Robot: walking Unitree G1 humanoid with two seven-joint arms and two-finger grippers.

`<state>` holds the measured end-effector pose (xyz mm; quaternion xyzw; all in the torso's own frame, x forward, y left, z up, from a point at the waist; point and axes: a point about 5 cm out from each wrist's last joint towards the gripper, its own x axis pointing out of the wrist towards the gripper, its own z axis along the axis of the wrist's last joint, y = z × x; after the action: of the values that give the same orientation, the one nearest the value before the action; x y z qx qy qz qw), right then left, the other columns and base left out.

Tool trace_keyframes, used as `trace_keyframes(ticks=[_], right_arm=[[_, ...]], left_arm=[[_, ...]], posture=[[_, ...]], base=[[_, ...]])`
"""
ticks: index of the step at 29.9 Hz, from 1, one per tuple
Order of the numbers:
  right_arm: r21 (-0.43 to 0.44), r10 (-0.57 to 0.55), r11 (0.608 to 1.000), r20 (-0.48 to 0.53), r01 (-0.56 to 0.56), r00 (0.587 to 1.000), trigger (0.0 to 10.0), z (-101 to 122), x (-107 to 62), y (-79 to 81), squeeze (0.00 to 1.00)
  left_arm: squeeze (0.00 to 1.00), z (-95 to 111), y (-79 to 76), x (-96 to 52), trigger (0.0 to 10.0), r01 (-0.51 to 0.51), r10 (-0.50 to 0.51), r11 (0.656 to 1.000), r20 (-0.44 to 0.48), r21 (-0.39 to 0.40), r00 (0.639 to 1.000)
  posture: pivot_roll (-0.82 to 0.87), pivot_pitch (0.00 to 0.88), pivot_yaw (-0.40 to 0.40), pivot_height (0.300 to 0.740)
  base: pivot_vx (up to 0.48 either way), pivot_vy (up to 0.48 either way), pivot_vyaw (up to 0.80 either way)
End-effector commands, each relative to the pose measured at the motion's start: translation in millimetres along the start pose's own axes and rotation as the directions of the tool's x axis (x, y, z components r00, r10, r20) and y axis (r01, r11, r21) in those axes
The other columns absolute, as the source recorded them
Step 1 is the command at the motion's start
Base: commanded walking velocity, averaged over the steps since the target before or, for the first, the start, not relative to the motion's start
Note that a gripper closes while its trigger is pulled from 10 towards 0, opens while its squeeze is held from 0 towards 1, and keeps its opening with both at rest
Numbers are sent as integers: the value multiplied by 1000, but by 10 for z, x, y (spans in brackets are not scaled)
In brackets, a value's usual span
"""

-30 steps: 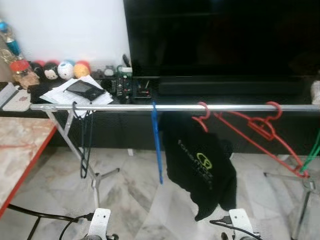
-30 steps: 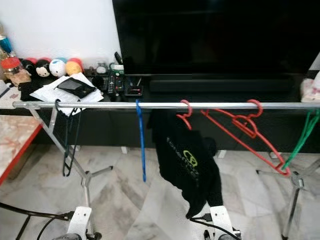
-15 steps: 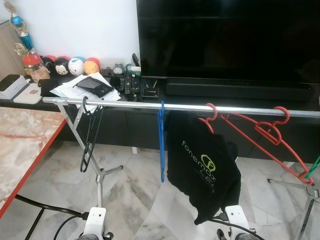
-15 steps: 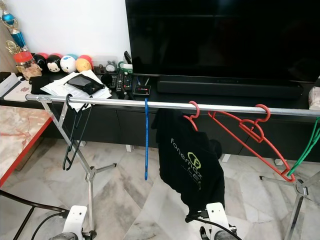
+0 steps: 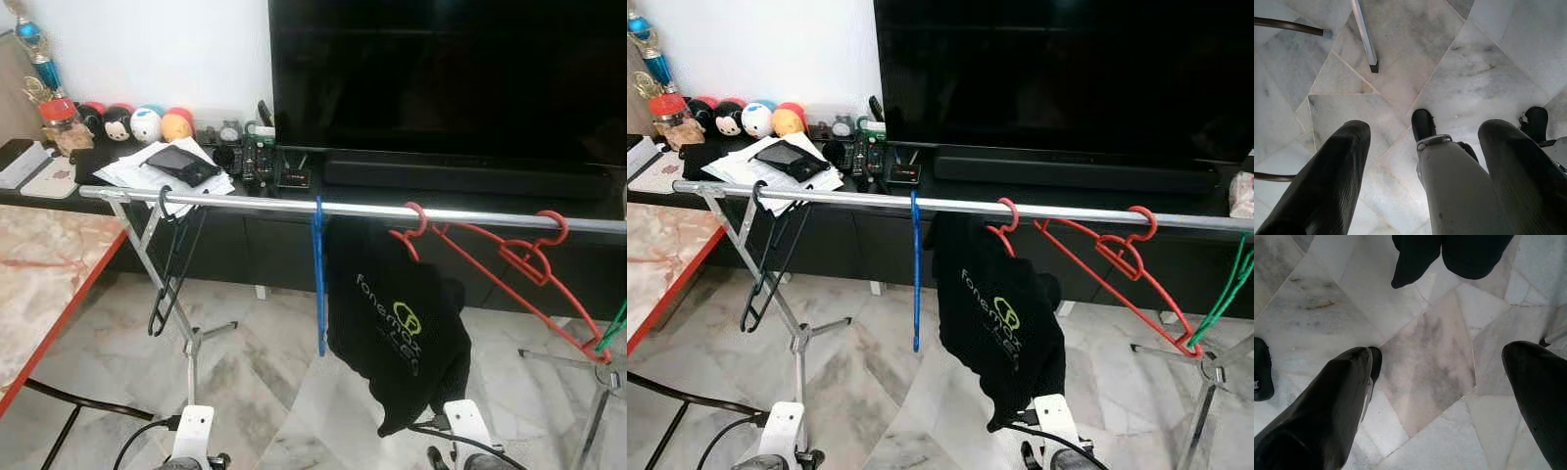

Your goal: Hang hanger

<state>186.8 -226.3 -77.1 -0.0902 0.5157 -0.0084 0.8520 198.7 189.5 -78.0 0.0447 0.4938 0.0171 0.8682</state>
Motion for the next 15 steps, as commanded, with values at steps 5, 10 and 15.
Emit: trace_keyframes(ticks=[5, 10, 15], right_arm=[[-6, 2, 1000, 11, -2, 1000, 10000, 30, 0, -5, 0], [-3, 4, 1000, 14, -4, 1000, 10000, 42, 2, 8, 0], [5, 2, 1000, 18, -2, 1000, 10000, 46, 3, 18, 0]], left_arm=[[0, 45, 20, 1, 10000, -4, 4, 1000, 13, 14, 1000], [0, 61, 37, 1, 10000, -2, 2, 999, 16, 33, 1000], [0, 62, 50, 0, 10000, -2, 2, 999, 16, 40, 1000]], posture=[[-37, 0, -26, 740], [-49, 0, -12, 740], [-51, 0, -4, 740]], base=[[0, 0, 0], [0, 0, 0], [0, 0, 0]])
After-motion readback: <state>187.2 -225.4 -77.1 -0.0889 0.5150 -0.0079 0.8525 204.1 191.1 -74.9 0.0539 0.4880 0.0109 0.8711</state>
